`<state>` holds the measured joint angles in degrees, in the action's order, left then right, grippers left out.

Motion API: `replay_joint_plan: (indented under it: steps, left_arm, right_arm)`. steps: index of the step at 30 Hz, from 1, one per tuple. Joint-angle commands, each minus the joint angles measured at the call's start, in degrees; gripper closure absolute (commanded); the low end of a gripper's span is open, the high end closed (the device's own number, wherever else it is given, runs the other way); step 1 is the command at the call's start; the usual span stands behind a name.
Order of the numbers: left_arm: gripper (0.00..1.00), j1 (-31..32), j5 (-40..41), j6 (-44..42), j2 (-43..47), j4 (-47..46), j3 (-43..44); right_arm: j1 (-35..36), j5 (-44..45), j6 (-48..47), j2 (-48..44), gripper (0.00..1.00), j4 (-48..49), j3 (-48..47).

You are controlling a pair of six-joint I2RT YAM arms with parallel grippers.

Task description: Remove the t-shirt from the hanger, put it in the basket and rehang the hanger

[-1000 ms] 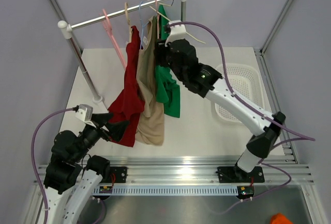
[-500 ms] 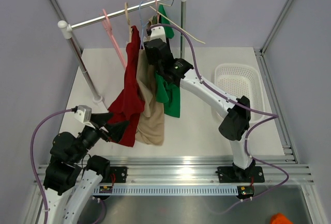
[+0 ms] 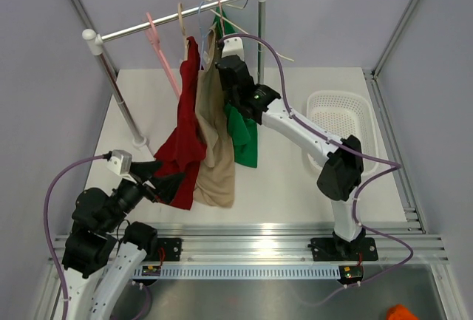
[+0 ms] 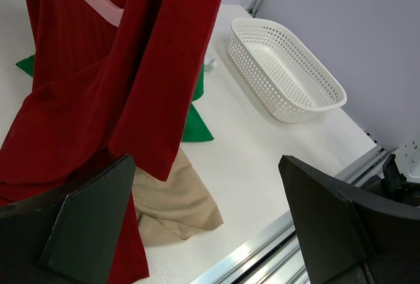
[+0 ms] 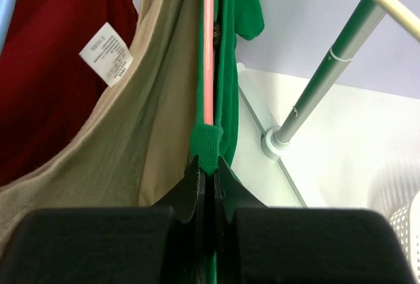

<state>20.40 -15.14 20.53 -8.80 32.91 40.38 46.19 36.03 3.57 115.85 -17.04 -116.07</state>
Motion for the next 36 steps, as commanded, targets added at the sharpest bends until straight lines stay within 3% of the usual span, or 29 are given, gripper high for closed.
replay_joint_plan:
  steps: [1,6,13,20,26,36]
  left_arm:
    - [0.01,0.51,0.54,-0.49,-1.13,-3.02,0.84]
    - [0.01,0.95,0.55,-1.11,-2.54,-3.11,3.90]
    - [0.01,0.95,-0.33,1.96,-4.73,-3.29,8.74]
    - [0.01,1.04,-6.91,7.06,-10.53,-7.76,13.84]
    - [0.01,1.04,-7.10,10.31,-14.05,-9.00,15.69]
    - [0.01,1.04,-11.05,17.59,-20.54,-13.83,18.85]
  right_arm:
    - [-0.14,-2.36,-4.00,-7.73,1.00,10.95,4.70]
    - [-0.32,-7.20,-7.00,-16.25,1.00,22.56,14.37]
    - [-0.40,-8.52,-5.42,-20.84,1.00,26.61,22.46]
    - [-1.72,-10.01,-1.29,-21.81,1.00,26.00,25.88]
    - [-1.81,-13.35,2.84,-21.81,1.00,23.72,30.45]
    - [0.73,-10.46,3.81,-31.20,1.00,24.51,43.46]
